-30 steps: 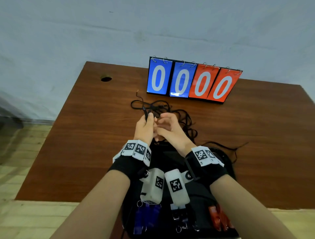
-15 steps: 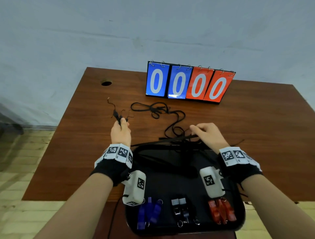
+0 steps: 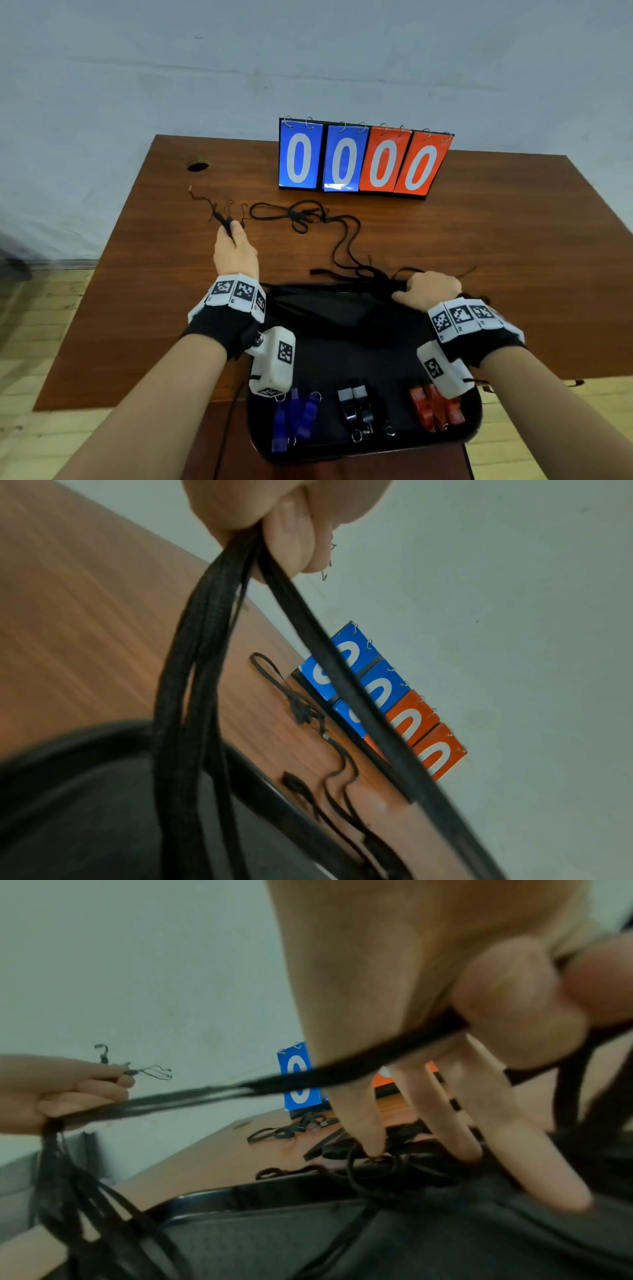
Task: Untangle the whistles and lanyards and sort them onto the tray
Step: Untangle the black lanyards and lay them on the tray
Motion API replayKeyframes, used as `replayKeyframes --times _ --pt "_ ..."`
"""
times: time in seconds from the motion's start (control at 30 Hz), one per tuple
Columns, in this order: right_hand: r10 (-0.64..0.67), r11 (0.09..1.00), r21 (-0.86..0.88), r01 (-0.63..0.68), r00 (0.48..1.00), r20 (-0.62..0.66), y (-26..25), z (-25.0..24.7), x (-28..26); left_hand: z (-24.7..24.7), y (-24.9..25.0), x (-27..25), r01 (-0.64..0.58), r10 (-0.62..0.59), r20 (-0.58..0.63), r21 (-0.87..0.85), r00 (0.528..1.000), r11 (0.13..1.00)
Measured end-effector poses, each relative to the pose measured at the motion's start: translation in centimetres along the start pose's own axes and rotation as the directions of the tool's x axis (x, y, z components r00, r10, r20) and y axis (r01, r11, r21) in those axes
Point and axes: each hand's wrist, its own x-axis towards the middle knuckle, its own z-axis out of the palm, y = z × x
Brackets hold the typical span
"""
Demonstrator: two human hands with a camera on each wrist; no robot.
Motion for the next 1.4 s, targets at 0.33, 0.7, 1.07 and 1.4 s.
replayKeyframes --times 0.33,0.7,1.07,1.4 --pt "0.029 0.969 0.244 -0.041 0.998 0.054 1.5 -2.1 1.6 -0.7 -0.2 0.2 -0.001 -0.004 0.058 0.083 0.998 0.997" --pt "-0.407 0.076 0.994 -0.074 0.908 0.099 -6.6 -2.2 0.4 3.4 0.7 -5.5 -0.156 -0.153 0.799 0.295 0.582 0.943" --pt "-0.296 -0.088 0.996 -0.016 0.955 -0.011 -7.7 -3.7 0.5 4.4 0.7 -5.4 -0.223 0.045 0.784 0.121 0.619 0.967" --pt "0.033 0.297 0.941 0.165 0.983 -0.183 -4.0 -2.4 2.5 2.5 1.6 -1.7 0.088 -0.085 0.596 0.024 0.798 0.996"
